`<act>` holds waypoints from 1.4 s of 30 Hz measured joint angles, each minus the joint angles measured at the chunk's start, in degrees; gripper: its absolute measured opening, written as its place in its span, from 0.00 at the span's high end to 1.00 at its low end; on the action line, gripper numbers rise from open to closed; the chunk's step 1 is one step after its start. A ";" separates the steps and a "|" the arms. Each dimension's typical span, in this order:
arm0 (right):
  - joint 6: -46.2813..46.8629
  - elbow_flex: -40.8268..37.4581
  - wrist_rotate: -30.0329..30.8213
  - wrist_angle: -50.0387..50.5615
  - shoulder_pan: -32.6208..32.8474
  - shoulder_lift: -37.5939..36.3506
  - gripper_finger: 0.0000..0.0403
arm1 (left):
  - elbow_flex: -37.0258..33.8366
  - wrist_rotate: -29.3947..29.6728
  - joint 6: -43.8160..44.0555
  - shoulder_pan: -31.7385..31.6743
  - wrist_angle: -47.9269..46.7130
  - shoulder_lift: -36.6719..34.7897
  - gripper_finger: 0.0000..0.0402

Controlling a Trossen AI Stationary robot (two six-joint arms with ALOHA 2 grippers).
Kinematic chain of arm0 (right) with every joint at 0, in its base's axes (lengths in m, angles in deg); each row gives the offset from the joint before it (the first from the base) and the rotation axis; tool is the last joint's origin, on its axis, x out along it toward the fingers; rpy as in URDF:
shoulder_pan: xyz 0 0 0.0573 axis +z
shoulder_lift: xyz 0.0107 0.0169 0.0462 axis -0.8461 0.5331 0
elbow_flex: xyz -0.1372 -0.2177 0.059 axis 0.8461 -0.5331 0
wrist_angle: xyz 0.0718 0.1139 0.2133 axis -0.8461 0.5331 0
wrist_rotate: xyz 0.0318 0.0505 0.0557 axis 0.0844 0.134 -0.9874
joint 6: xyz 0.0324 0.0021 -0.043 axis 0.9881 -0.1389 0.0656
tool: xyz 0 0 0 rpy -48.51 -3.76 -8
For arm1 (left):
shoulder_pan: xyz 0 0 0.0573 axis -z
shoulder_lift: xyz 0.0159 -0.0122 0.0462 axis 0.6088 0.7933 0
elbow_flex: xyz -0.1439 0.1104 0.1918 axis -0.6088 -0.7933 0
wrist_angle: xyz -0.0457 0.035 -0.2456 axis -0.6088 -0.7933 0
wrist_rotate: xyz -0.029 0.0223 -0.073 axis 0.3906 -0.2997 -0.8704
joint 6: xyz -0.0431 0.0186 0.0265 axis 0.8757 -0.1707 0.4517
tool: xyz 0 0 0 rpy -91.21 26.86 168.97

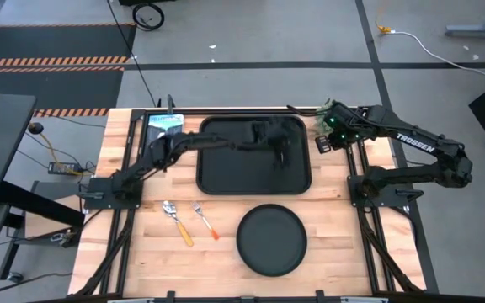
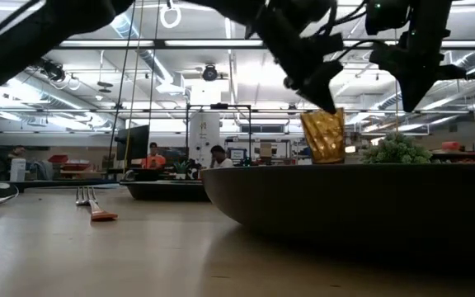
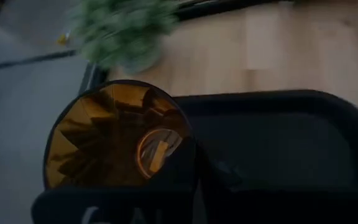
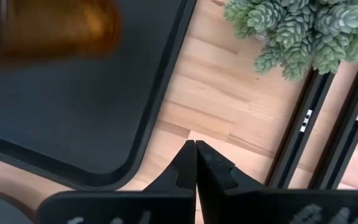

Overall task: Pick and place plate/cup/fork/spoon on tray
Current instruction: Put the orange cup on the top right of the black tray

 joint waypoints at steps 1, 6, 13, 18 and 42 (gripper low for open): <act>0.00 0.00 0.01 -0.04 0.00 0.00 0.99 | 0.02 -1.08 0.64 -1.12 0.45 0.37 0.97; -0.40 0.00 -0.06 -0.03 0.39 0.00 0.99 | -0.10 -4.79 4.52 -4.70 -2.40 2.30 0.97; -0.95 0.00 -1.46 -0.54 0.39 0.24 0.99 | -0.09 -4.97 4.30 -4.72 -4.29 2.19 0.97; -0.37 0.00 -1.62 -0.73 1.21 0.22 0.99 | -0.09 -4.79 4.18 -4.84 -4.74 2.19 0.96; 0.15 0.00 -0.97 -1.96 3.21 0.22 0.99 | 0.01 -1.60 -3.52 -2.02 -10.63 -1.26 0.67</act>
